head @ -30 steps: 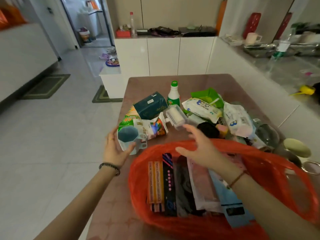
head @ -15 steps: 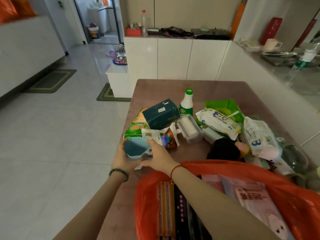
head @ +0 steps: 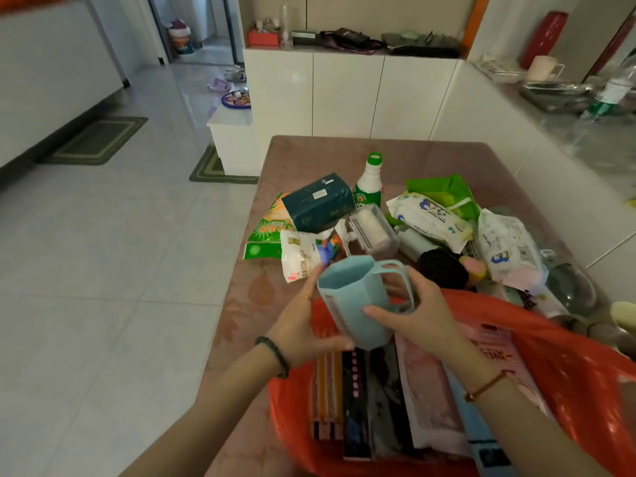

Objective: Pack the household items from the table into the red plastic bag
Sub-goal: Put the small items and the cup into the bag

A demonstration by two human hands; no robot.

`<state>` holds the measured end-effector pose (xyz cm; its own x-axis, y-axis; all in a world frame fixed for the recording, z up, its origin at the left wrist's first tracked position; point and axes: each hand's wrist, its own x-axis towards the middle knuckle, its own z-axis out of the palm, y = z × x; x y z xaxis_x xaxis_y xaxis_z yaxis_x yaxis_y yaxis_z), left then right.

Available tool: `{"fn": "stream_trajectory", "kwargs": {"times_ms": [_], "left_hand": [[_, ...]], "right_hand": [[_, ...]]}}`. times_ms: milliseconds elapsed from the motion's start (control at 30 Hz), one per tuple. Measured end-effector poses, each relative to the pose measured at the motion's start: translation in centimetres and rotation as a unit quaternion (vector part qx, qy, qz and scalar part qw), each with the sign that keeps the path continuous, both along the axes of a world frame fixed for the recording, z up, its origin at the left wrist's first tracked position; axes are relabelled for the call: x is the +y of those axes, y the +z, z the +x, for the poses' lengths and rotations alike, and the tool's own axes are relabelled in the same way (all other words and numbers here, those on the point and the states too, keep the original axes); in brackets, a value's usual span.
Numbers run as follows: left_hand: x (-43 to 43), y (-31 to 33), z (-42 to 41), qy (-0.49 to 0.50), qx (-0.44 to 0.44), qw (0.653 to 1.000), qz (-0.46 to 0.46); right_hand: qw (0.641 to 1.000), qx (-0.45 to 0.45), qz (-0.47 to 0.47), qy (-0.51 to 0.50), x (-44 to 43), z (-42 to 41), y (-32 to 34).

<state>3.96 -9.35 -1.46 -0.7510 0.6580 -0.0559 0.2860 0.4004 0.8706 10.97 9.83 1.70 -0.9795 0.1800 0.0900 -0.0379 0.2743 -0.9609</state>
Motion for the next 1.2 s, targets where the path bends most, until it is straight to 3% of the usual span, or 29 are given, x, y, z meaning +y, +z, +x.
{"fn": "stream_trajectory", "kwargs": {"times_ms": [100,167,233,267,333,400,467,567,667,800,867,933,1000,1100,1200], "left_hand": [[-0.3,-2.4,0.3,0.016,0.044,0.975,-0.218],[-0.7,-2.8,0.2,0.058,0.025,0.959,-0.275],[-1.0,-2.3,0.1,0.13,-0.007,0.963,-0.237],[-1.2,-1.9,-0.1,0.166,-0.012,0.963,-0.212],[-1.5,-1.1,-0.6,0.212,-0.011,0.963,-0.168],[-1.7,-0.3,-0.9,0.228,-0.023,0.965,-0.127],[-1.6,0.6,-0.9,0.217,-0.027,0.97,-0.102],[-1.2,2.0,-0.4,0.189,-0.006,0.979,-0.069],[-1.3,2.2,-0.3,0.18,-0.006,0.982,-0.063],[-2.5,2.0,-0.8,0.149,-0.021,0.973,-0.172],[-2.5,2.7,-0.9,0.116,-0.033,0.981,-0.15],[-1.5,4.2,-0.6,0.09,0.05,0.986,-0.129],[0.6,5.8,0.2,0.069,0.107,0.988,-0.082],[5.9,7.1,2.2,0.01,0.085,0.996,0.01],[12.3,6.4,4.1,-0.057,0.081,0.995,0.025]], "right_hand": [[0.997,-0.008,0.066,-0.035,-0.4,2.0,-2.5],[0.995,0.002,0.098,-0.03,-1.0,2.8,-3.8],[0.979,0.046,0.197,0.002,-1.8,3.4,-4.5],[0.953,0.094,0.288,0.029,-2.2,3.5,-4.9],[0.864,0.19,0.458,0.088,-3.4,3.7,-5.8],[0.806,0.21,0.54,0.121,-4.3,3.3,-6.6],[0.796,0.181,0.57,0.092,-4.6,2.2,-6.6],[0.809,0.133,0.566,0.081,-5.5,0.2,-6.6],[0.807,0.059,0.572,0.134,-6.8,-0.8,-7.5],[0.862,0.034,0.47,0.184,-5.8,-0.8,-7.0],[0.903,0.065,0.387,0.178,-4.6,0.4,-5.5],[0.941,0.067,0.31,0.119,-2.6,2.7,-3.6],[0.957,0.103,0.268,0.036,0.3,5.0,-1.8],[0.956,0.135,0.234,-0.113,6.5,7.8,-0.1],[0.925,0.11,0.233,-0.279,13.5,9.9,0.5]]}}
